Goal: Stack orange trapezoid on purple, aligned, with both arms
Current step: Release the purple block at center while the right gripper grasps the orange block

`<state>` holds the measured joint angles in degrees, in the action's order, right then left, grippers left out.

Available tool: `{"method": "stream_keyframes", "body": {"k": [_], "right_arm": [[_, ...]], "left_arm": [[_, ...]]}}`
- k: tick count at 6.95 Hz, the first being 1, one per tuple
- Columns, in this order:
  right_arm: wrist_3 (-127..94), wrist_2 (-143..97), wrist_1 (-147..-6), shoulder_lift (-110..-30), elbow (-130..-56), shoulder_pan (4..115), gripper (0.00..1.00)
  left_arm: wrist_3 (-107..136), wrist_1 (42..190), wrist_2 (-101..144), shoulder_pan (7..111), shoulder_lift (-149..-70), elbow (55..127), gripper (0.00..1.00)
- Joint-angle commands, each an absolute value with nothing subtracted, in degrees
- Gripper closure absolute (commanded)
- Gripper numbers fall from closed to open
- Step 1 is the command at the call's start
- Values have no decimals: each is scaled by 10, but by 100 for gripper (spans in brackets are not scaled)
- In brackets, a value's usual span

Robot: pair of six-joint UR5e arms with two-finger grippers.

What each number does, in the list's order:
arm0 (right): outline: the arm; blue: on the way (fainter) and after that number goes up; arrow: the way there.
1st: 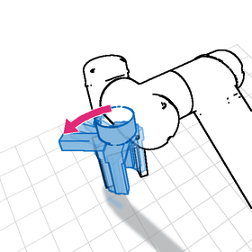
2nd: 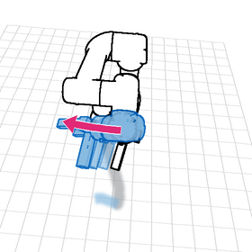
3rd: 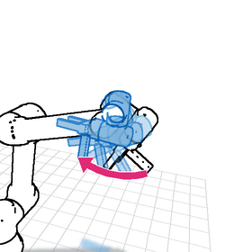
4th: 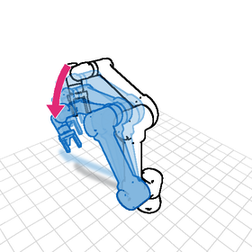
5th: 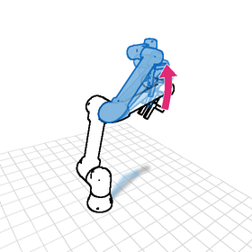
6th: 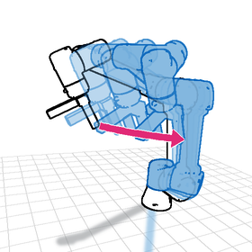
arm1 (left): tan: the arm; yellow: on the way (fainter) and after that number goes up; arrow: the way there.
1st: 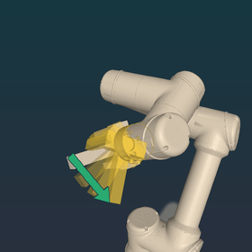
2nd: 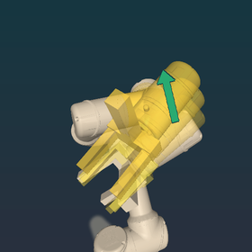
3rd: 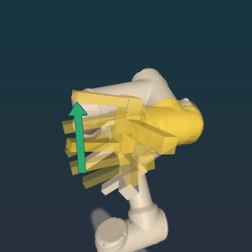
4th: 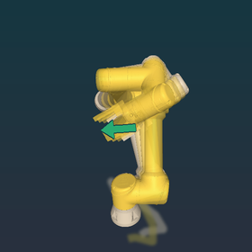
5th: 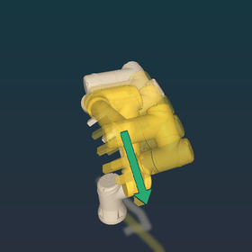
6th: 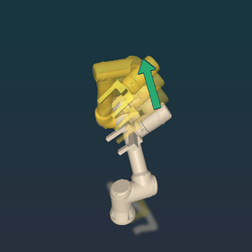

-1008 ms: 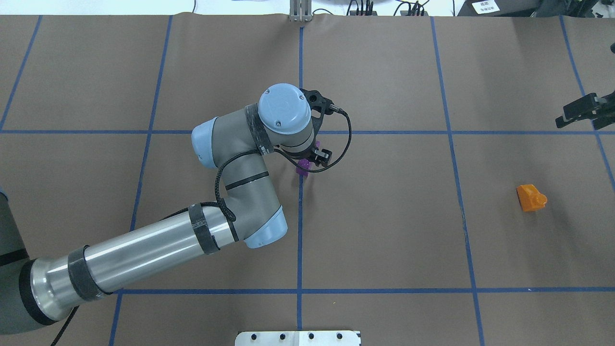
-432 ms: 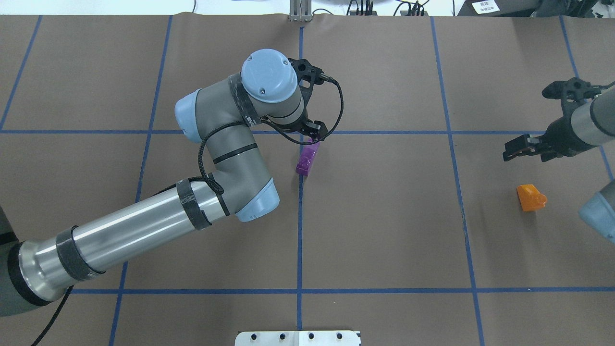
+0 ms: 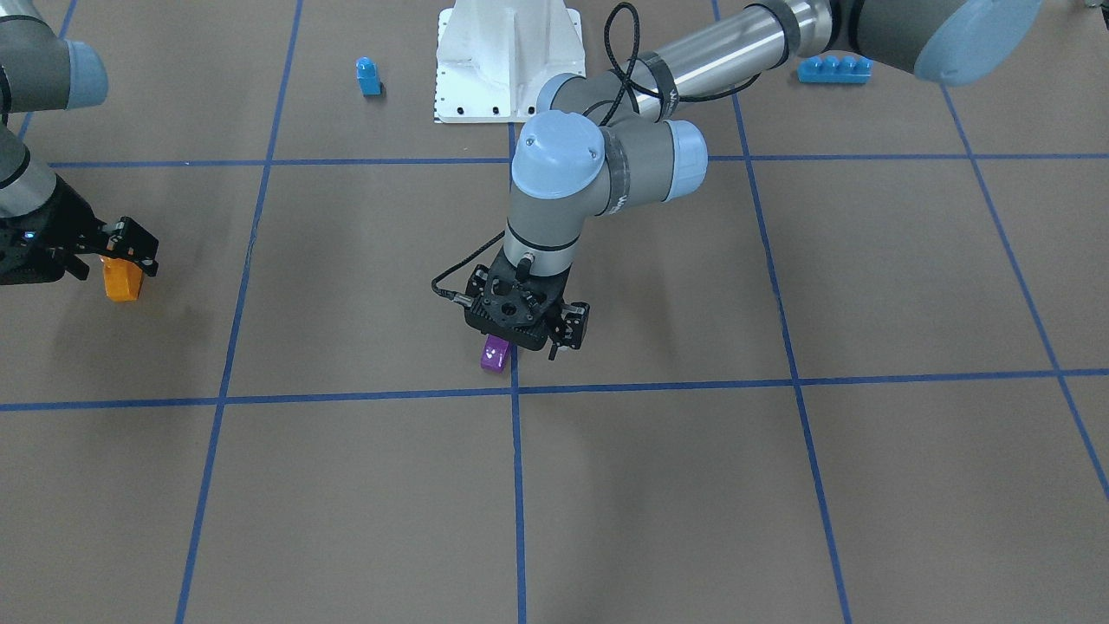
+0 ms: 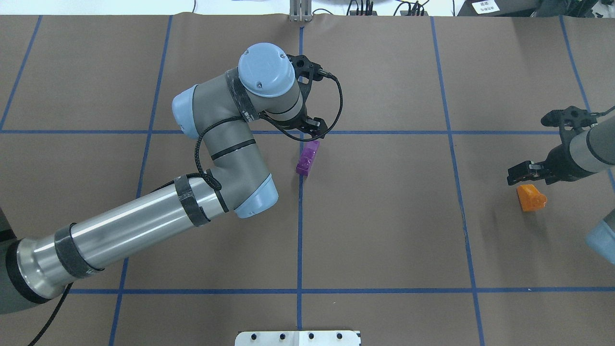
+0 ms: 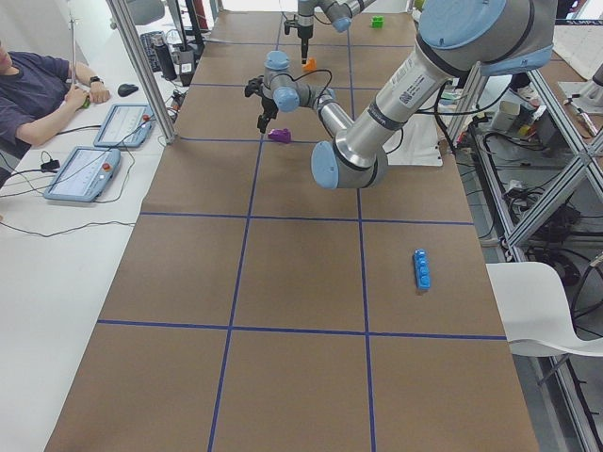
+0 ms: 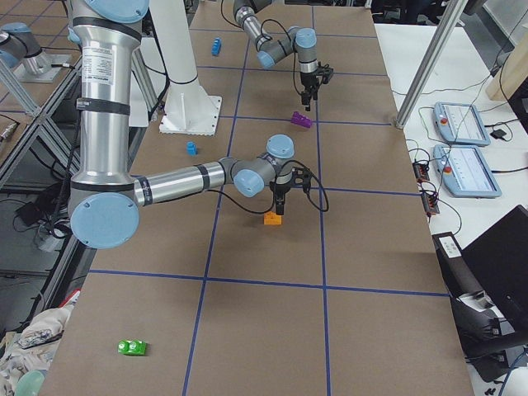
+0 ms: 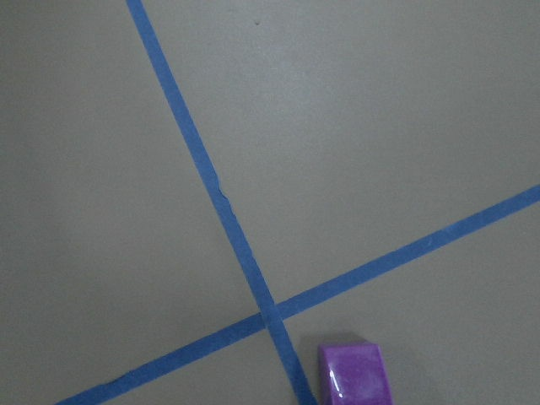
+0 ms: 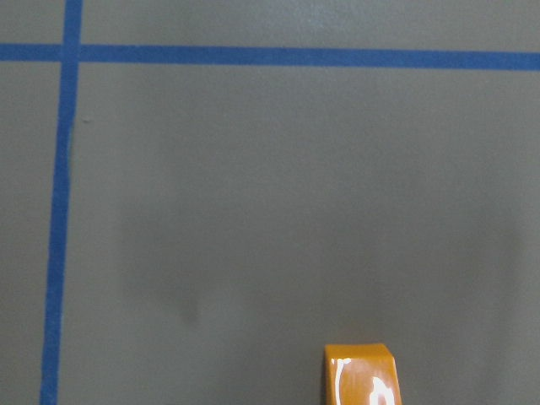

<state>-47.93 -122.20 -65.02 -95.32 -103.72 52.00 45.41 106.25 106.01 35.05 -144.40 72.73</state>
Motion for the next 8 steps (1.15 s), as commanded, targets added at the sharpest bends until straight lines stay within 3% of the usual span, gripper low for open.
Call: {"method": "stream_keyframes", "body": {"k": [1,2,3,7,8], "right_arm": [[-465,-1222,-650,-972,-1034,505,0],[-465,-1222,-650,-970,-1021,496,1],[-465,-1221,-650,-967,-1014,492,9],[-457,-1221,-650,-961,-999,491,100],[-458,-1230,-651,-949,-1010,494,100]], "left_arm": [[458,1063,1060,347,-1442,732,0],[458,1063,1060,346,-1441,732,0],[457,1063,1059,346,-1439,734,0],[456,1061,1059,346,-1436,735,0],[451,1059,1061,351,-1431,750,0]]}}
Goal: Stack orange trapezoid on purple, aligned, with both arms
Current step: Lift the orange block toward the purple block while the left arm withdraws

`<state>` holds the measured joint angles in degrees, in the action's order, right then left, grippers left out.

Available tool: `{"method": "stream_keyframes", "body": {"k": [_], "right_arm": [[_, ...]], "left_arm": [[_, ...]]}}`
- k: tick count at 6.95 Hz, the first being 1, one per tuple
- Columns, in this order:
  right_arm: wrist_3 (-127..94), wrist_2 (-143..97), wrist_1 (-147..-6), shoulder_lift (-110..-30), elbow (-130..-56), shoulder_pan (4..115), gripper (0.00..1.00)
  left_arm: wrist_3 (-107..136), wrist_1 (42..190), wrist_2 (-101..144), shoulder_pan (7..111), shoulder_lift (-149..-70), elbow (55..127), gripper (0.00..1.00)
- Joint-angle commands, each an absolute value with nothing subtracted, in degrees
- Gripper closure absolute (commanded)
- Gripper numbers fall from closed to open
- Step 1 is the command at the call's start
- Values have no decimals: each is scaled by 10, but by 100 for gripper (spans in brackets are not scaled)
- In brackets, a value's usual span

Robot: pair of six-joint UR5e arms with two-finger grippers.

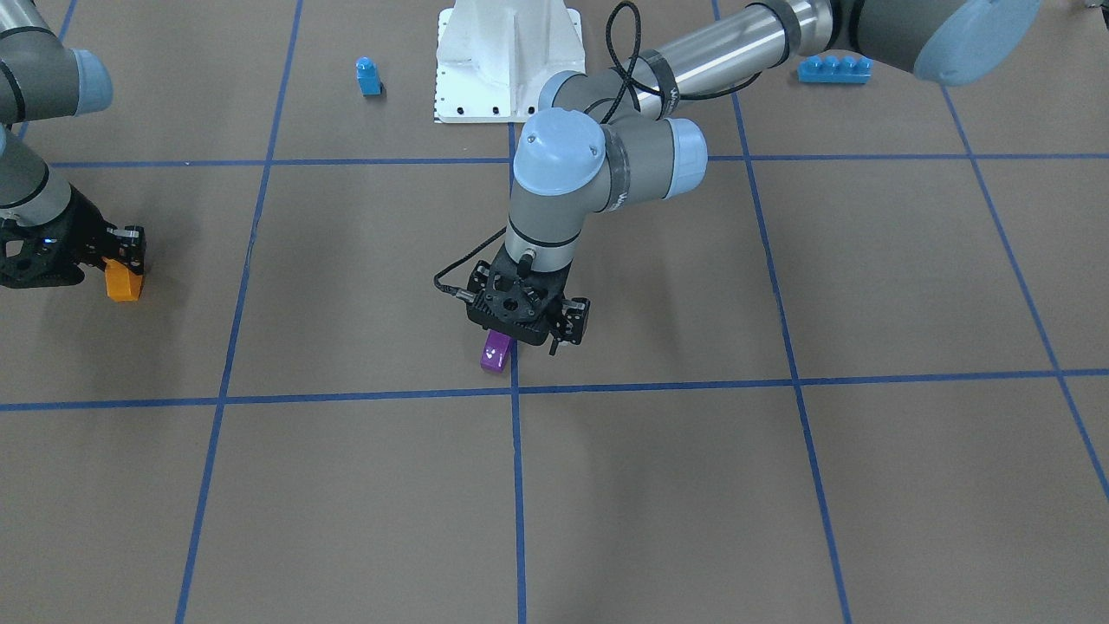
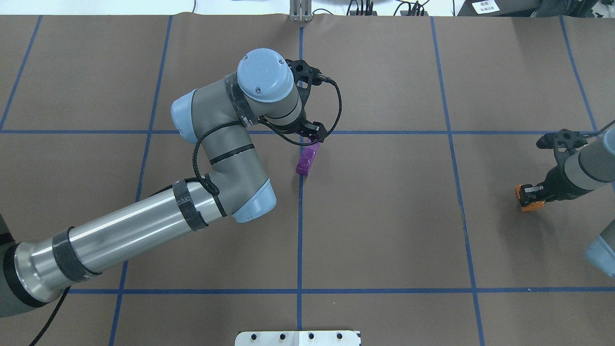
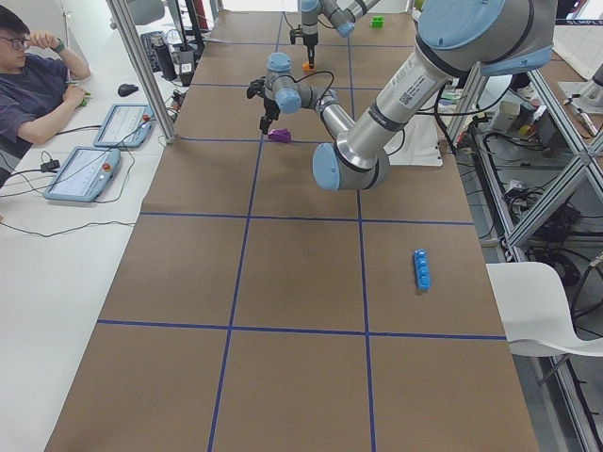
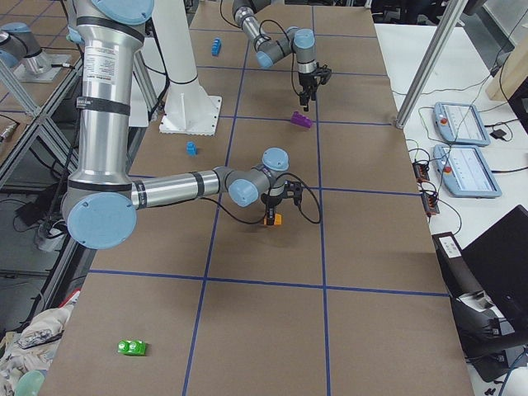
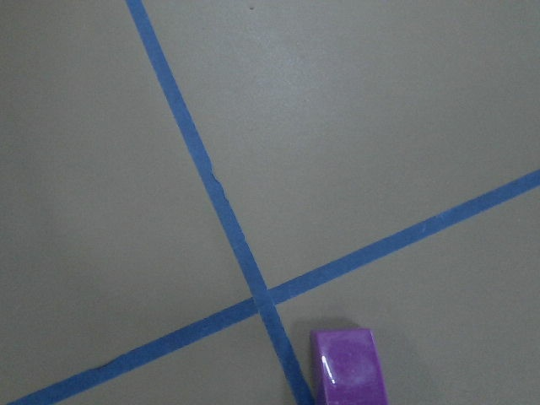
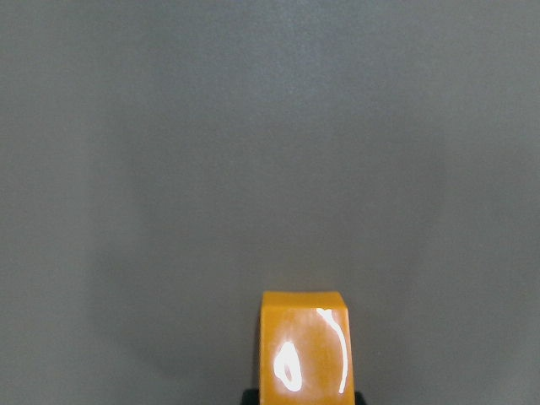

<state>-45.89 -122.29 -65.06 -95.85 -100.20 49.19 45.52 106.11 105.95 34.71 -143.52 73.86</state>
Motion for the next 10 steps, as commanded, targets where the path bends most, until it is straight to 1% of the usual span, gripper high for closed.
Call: {"method": "stream_keyframes", "body": {"k": [1,3,4,5,6,7,8,9,10], "right_arm": [[-466,-1241,-660,-933,-1024,497,100],[-471,-1294,-774,-817,-1038,534,100],[-490,-1290,-830,-760,-1041,534,100],[-557,-1289,-883,-692,-1035,525,100],[-616,-1282,-929,-624,-1028,492,100],[-717,-1247,-943,-554,-1000,443,100],[-797,-1202,-942,-514,-976,392,100],[-850,-1185,-939,-473,-934,366,100],[-873,-1169,-937,-418,-875,352,100]], "left_arm": [[447,1056,1073,359,-1387,790,0],[387,1052,1126,415,-1276,875,0],[346,1051,1130,438,-1211,917,0],[324,1050,1149,465,-1159,942,0],[301,1050,1170,492,-1125,955,0],[268,1050,1179,517,-1096,960,0],[236,1050,1188,540,-1072,964,0],[202,1050,1195,560,-1055,964,0],[180,1049,1195,569,-1046,963,0]]}}
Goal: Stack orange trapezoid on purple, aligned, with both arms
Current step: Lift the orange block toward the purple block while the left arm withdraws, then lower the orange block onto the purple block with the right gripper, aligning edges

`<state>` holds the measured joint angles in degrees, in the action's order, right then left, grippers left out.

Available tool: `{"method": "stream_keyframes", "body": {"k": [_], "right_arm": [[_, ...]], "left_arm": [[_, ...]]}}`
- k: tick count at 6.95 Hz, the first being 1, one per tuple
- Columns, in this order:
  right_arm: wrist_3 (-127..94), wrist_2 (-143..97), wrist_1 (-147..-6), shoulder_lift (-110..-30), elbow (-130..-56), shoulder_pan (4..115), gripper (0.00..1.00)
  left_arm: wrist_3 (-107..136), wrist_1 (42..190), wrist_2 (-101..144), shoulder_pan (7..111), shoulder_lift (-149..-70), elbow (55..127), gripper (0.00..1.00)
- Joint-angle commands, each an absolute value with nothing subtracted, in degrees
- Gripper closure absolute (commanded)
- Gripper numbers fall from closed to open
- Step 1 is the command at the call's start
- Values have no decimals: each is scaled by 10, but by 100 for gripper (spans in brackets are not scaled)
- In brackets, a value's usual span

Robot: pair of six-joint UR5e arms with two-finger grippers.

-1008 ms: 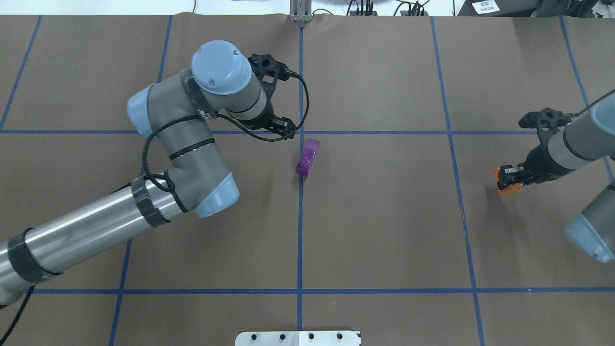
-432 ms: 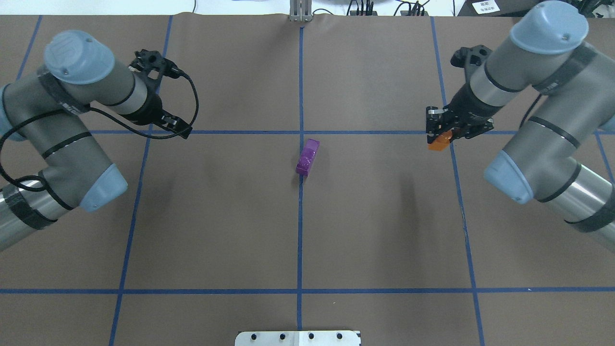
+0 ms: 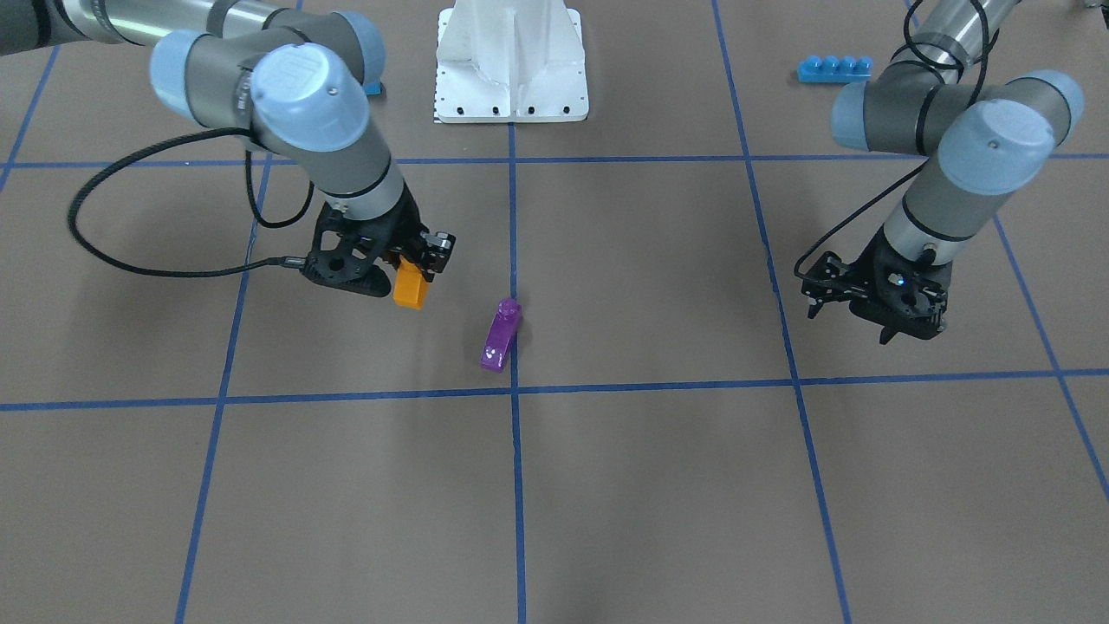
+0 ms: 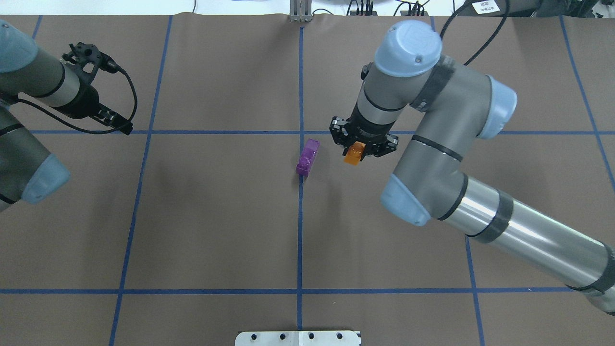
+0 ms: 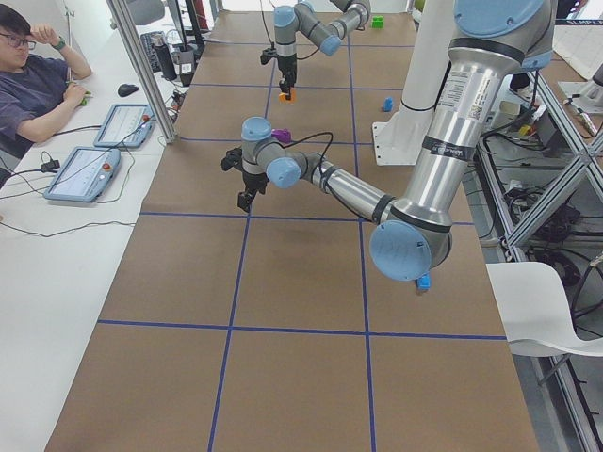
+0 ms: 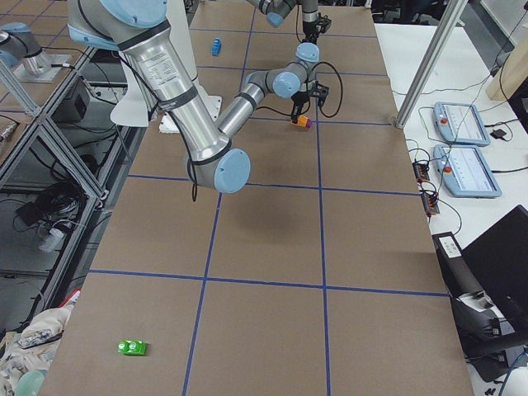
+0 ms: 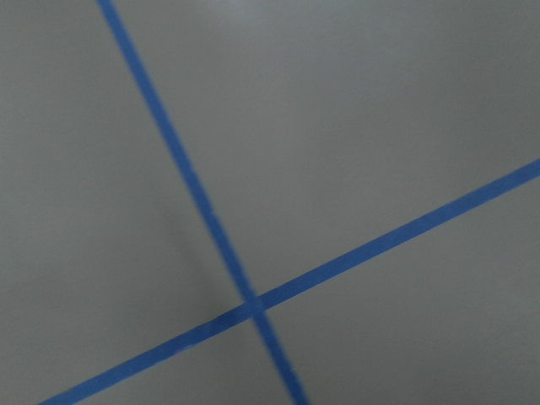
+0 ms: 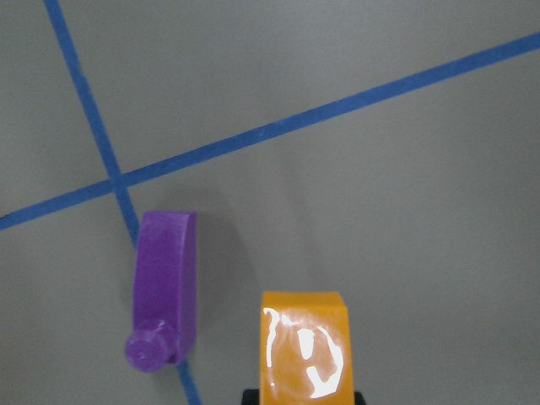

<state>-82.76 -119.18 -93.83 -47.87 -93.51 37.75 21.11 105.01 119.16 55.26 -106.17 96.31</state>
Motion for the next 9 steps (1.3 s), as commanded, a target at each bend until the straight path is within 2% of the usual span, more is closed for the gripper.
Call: {"method": "stream_keyframes", "body": {"k": [1,9], "right_arm": [[-901,-1166,-936,-384,-827,345,100],[-902,-1141,-889,-384,-785,338,100]], "left_arm": [[177,1050,1195,571,-1042,963,0],[177,1050,1192,569,-1042,955,0]]}}
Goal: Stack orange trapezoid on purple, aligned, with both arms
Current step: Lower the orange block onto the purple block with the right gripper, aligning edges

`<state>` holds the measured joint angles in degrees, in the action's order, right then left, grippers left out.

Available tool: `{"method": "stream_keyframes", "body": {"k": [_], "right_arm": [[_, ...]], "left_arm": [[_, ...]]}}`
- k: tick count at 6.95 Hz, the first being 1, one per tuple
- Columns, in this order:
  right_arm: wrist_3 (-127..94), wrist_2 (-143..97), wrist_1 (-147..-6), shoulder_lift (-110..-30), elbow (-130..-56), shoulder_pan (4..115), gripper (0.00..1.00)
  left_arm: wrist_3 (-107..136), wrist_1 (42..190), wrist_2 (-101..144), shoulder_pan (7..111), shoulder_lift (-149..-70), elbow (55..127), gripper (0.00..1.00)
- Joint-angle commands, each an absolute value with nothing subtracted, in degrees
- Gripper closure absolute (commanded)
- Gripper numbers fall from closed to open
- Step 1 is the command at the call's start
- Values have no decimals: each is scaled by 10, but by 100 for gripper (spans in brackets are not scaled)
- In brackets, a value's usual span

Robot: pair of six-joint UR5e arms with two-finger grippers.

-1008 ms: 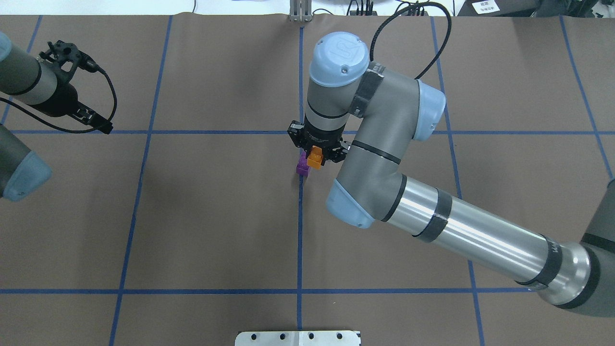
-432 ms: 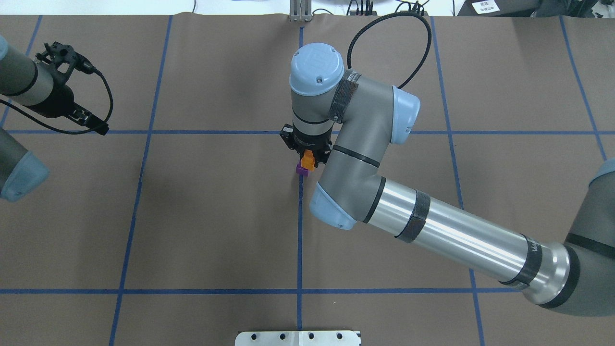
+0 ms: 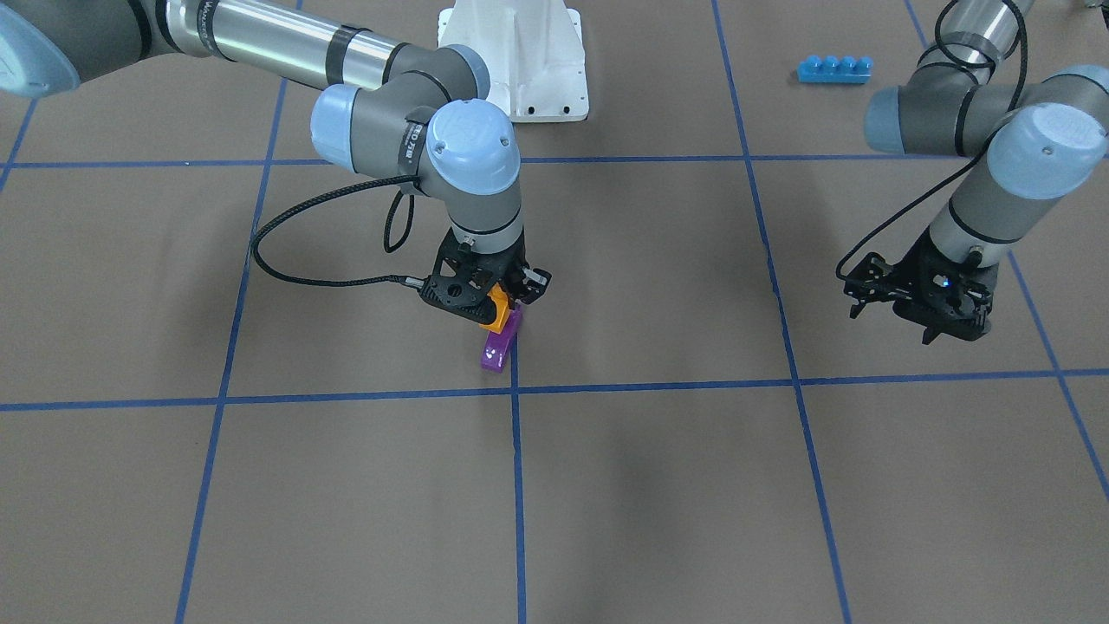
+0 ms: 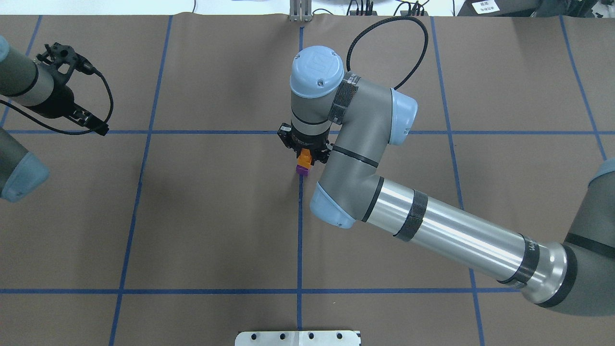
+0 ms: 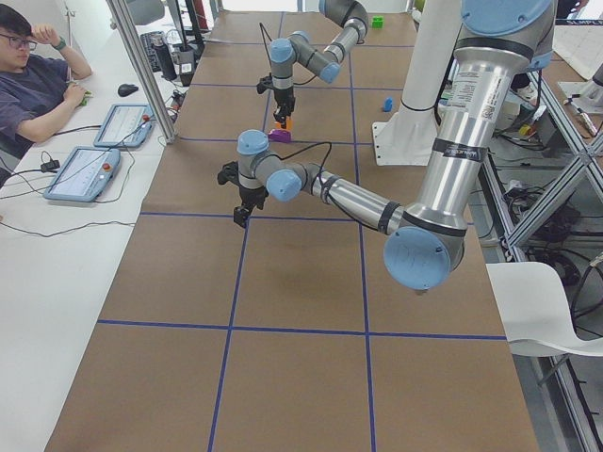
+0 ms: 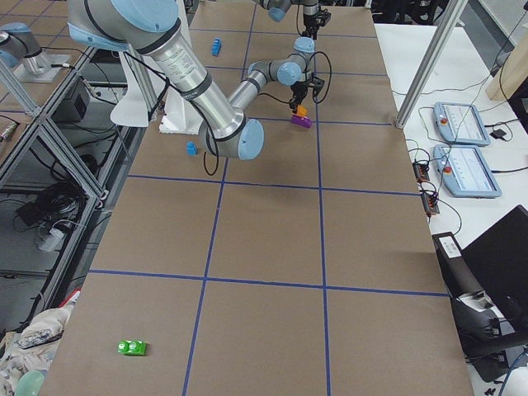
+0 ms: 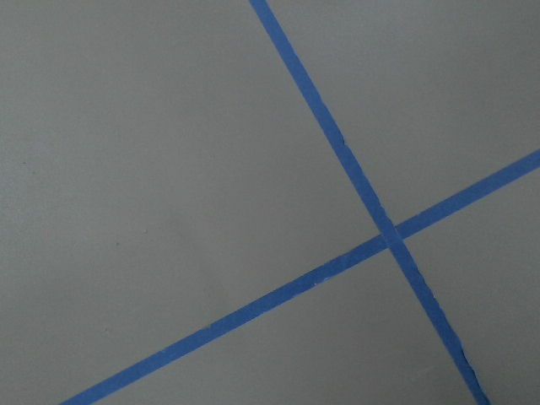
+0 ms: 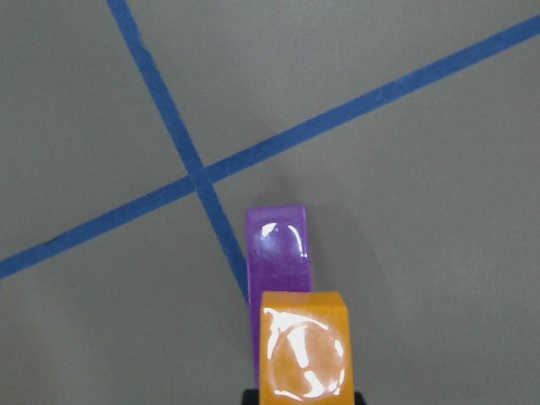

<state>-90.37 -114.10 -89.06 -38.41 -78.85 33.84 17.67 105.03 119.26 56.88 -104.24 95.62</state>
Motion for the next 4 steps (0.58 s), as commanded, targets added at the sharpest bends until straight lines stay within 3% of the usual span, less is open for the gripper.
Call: {"method": "stream_keyframes", "body": {"k": [1,4], "right_arm": [[-901,-1139,-888,-384,-779,338,100],[-902,-1136,-860,-384,-764,338,100]], "left_arm": [[177,1050,1192,569,-1042,955,0],[177,1050,1191,568,-1042,953,0]]}}
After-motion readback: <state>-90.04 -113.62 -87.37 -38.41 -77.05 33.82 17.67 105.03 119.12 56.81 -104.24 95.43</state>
